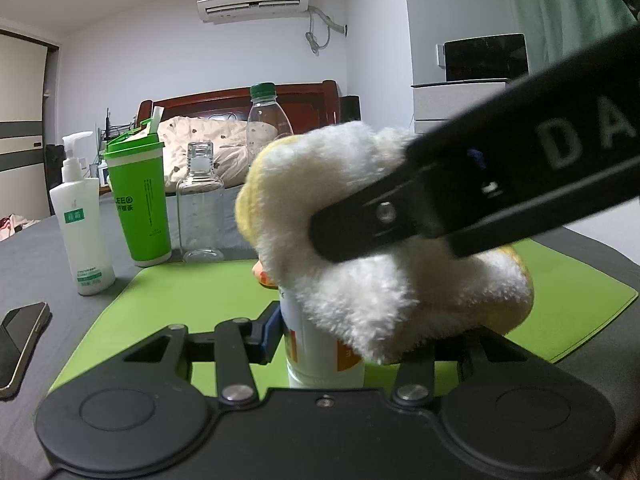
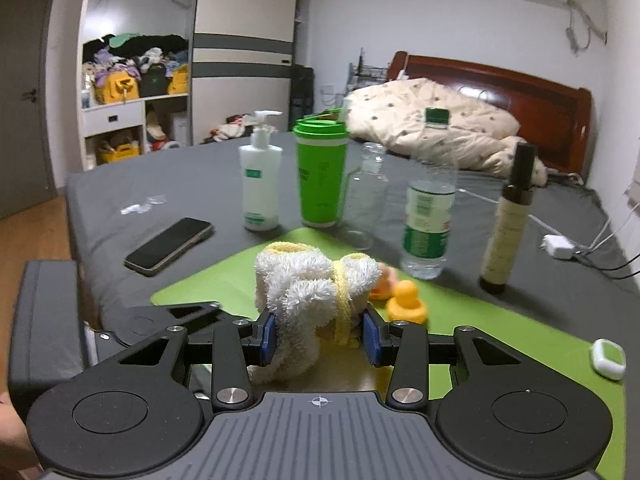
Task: Clean container
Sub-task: 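Wipe the jar's lid with the towel in the right gripper while the left gripper holds it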
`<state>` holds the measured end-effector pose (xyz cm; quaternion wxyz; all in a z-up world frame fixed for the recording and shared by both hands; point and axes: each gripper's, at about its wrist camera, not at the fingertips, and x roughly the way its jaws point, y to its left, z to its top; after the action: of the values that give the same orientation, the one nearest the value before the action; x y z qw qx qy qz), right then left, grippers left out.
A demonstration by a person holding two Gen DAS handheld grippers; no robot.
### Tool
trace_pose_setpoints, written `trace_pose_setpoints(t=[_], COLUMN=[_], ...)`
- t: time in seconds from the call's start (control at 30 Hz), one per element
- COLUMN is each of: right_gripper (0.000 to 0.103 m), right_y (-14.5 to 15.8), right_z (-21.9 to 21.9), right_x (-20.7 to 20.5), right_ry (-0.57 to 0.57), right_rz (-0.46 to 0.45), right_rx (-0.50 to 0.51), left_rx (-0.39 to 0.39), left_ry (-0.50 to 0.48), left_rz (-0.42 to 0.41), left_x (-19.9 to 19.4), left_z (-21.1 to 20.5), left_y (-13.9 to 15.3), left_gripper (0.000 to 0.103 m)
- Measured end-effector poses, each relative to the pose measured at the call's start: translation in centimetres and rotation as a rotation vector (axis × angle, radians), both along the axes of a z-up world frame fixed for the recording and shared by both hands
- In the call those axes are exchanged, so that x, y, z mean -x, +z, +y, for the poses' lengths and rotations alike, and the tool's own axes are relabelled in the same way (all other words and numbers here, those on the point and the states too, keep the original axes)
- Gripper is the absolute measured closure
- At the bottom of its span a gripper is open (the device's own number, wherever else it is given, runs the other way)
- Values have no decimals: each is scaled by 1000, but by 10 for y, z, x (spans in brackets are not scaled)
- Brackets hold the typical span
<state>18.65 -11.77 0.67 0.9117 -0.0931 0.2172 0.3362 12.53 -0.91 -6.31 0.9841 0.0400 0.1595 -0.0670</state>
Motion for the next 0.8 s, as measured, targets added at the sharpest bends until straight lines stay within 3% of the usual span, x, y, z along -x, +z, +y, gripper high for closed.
trace_pose_setpoints(t=[0.8], right_gripper=[61], right_y=[1], right_z=[-6], right_x=[-2], right_ry=[-12], right_rz=[16], right_rx=[-20], left_rx=[-4], left_ry=[-5], left_rz=[5], left_x=[8], left_z=[-6], left_y=[1], left_gripper=[60])
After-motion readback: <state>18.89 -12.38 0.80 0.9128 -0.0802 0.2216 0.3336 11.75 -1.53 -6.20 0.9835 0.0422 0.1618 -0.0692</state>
